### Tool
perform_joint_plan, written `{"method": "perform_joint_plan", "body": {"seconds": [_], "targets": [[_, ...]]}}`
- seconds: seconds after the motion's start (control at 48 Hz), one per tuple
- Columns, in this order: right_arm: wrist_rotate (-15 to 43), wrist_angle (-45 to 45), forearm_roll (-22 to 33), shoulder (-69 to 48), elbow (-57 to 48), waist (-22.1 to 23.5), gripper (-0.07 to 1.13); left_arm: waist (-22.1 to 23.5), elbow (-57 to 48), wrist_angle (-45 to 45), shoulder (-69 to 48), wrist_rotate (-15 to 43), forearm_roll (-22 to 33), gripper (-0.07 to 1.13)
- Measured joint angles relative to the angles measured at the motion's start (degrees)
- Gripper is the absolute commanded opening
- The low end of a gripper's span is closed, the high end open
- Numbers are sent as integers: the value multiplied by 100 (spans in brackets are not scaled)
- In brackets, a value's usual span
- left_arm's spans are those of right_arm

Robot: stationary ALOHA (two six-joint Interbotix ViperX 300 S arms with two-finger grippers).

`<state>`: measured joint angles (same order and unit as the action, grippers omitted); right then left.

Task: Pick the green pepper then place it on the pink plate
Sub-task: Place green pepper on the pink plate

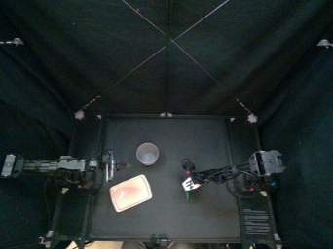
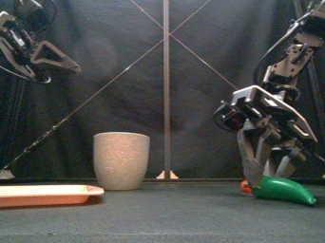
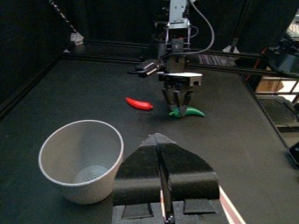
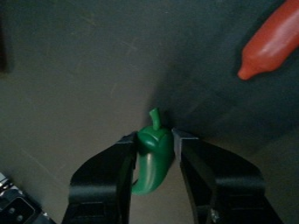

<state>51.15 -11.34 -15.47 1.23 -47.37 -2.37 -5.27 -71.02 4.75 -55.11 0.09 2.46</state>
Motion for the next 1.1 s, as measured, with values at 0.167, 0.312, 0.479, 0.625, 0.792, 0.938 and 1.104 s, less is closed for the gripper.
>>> {"method": "perform_joint_plan", "body": {"seconds": [0.167,0.312,0.479,0.625,0.792,0.938,1.104], "targets": [[-18,0,176,123,325,-44,65,9,0,9,0,0,0,11],[-70,0,668,237,1020,-88,65,0,0,0,0,-9,0,11],[-70,9,1477,545,1951,-97,65,9,-9,0,0,-9,0,11],[-88,9,2250,1151,2953,-114,65,0,-62,9,0,-9,0,11],[-70,-9,3173,2004,4087,-220,65,0,-97,0,0,0,0,11],[-79,-264,3700,2663,4966,-290,65,0,-97,0,0,0,0,11],[-79,-642,3735,3059,5520,-325,65,0,-97,9,0,0,-9,11]]}}
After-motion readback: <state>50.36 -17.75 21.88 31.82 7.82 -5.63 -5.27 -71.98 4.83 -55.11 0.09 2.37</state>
